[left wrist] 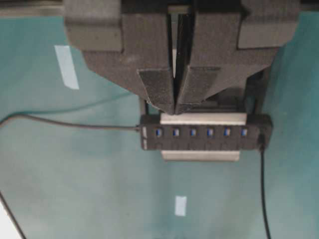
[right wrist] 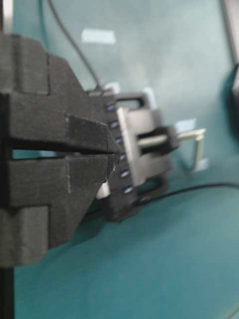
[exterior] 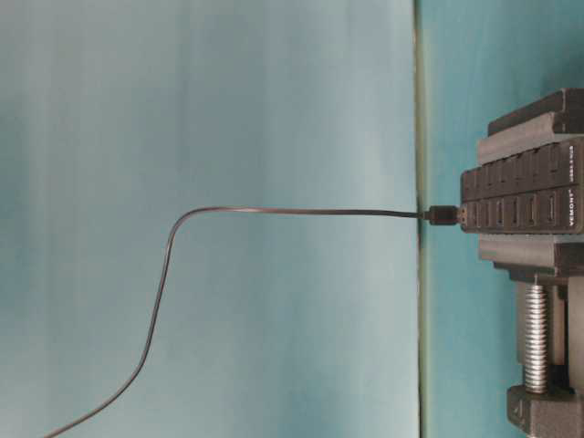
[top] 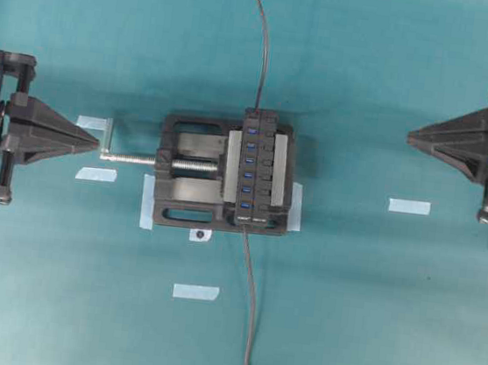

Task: Insert the USB into the center port of the fixed hub
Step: 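Move the right gripper toward the USB plug at the hub's end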

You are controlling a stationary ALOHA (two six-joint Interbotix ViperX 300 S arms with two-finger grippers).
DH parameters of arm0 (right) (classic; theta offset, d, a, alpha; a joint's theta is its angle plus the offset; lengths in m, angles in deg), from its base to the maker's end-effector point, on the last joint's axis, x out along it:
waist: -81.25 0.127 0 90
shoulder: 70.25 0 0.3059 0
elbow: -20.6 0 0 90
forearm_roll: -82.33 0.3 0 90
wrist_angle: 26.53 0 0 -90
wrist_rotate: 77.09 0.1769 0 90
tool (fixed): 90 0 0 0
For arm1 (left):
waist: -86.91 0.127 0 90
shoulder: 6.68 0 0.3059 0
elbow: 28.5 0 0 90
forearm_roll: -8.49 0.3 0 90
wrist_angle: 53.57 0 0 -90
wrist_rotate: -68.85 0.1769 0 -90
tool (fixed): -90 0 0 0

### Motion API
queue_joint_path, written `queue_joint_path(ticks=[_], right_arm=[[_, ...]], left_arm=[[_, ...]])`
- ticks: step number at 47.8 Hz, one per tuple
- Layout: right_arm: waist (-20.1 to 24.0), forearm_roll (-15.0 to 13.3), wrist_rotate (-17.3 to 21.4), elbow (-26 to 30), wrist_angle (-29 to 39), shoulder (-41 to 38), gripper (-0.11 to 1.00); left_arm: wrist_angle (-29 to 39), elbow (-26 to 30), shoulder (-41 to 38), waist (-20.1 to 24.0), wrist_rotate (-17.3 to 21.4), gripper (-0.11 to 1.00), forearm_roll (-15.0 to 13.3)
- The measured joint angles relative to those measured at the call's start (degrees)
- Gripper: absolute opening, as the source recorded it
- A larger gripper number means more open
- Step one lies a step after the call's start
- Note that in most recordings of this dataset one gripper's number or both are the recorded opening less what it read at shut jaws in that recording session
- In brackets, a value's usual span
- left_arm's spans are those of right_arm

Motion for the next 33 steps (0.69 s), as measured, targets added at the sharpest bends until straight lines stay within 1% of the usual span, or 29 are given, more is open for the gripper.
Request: queue_joint_path(ticks=[10,22,33], right_arm=[[-2.1,-0.6,0.0,2.0,1.7,-4.9,0.01],[-3.3,-2.9,0.0,5.2,2.3,-12.7,0.01],[-4.3,-3.5,-0.1,9.1,4.7,-19.6,0.01]], left_arm=[[3.2,0.9,-0.1,0.0,0.0,0.00,-0.1],[5.3,1.1,-0.6,0.0,-0.1,0.00,-0.1],[7.1,1.2,-1.8,0.0,-0.1,0.00,0.0]])
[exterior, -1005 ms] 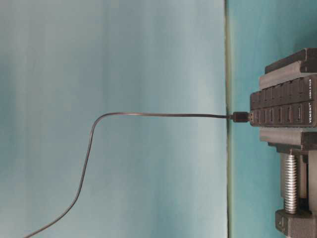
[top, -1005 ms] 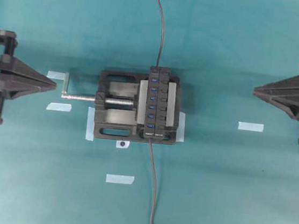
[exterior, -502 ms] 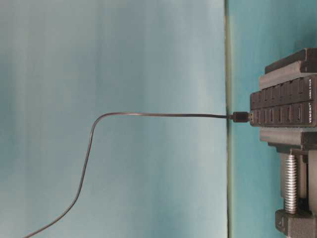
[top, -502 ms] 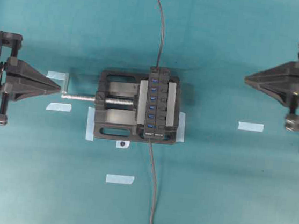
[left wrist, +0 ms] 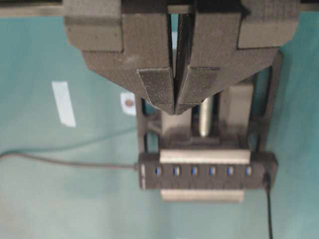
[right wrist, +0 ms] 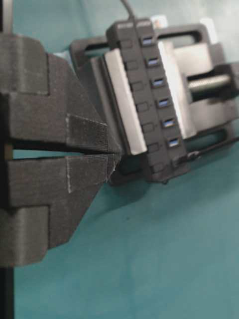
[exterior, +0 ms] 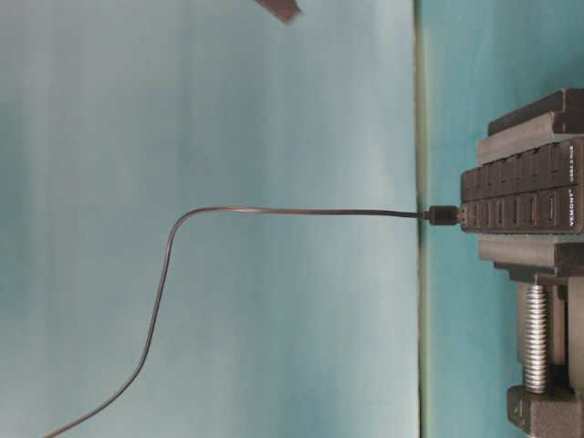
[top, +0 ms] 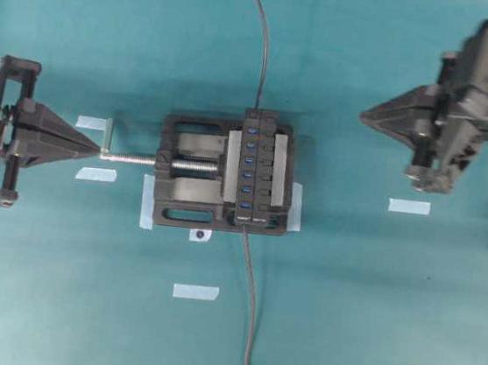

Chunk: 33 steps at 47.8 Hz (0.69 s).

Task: Insert the USB into the center port of the fixed hub
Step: 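Move the right gripper toward the USB plug at the hub's end, then lower the open right gripper over the black USB plug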

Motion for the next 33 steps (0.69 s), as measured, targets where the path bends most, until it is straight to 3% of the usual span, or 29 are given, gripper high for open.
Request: queue_joint_path(ticks=[20,33], right_arm=[[-0.8,-0.4,-4.5,7.8,3.9,-11.2,0.01],[-1.1,-0.4,-5.3,10.6,4.1,-16.5,0.01]], left_arm=[[3.4,2.3,-5.1,0.0,0.0,0.00,0.0],[4.0,3.1,-6.2,-0.1,0.0,0.00,-0.1]])
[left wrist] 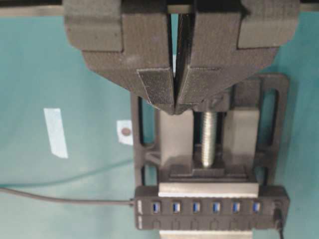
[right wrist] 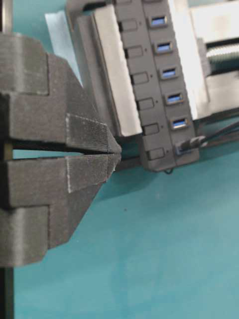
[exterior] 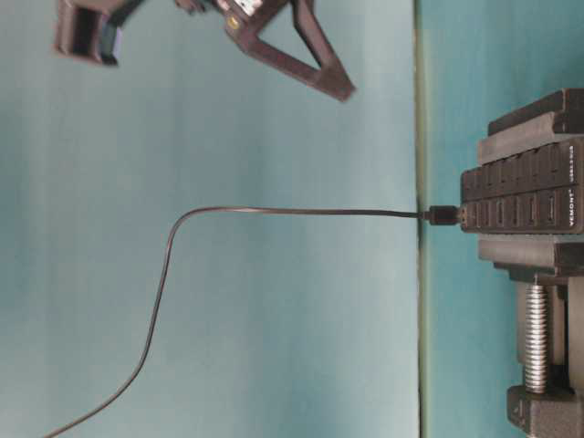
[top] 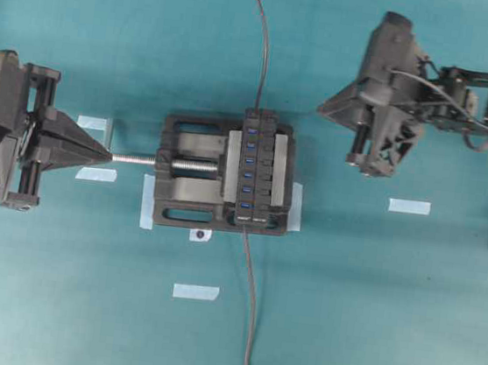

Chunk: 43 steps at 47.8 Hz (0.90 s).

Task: Insert the USB into the center port of the fixed hub
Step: 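Lower the open right gripper over the black USB plug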

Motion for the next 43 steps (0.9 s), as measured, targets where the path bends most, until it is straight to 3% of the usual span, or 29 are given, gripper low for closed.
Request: queue_joint_path(ticks=[43], right_arm=[[-0.1,0.0,-6.4,11.0,2.2,-14.4,0.01]], left_arm=[[0.0,-0.1,0.2,0.0,0.0,0.00,0.1]])
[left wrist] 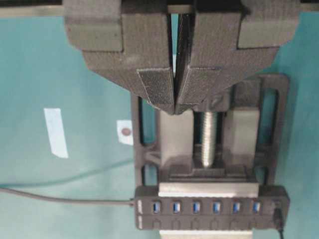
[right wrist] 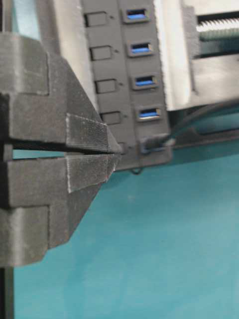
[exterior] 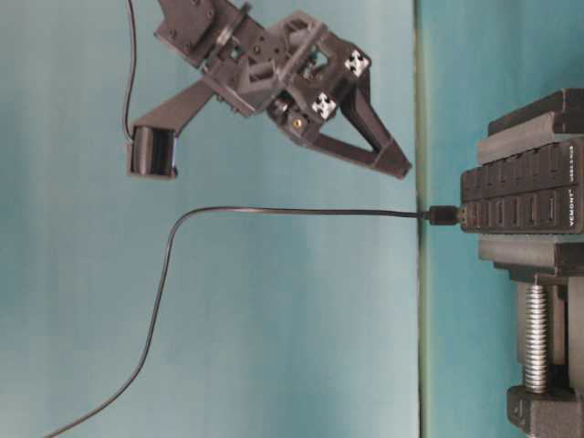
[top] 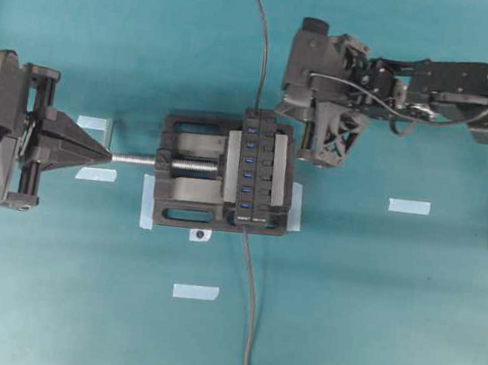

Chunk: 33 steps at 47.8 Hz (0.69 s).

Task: Insert the USB into the center port of the fixed hub
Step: 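Lower the open right gripper over the black USB plug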

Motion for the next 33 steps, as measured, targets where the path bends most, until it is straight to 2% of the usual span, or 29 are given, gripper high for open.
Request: queue_joint_path(ticks=[33], right_arm=[[0.0,0.0,0.0,0.8,-0.3,-1.9,0.02]], left_arm=[[0.0,0.1,0.1,0.1,0.1,0.00,0.0]])
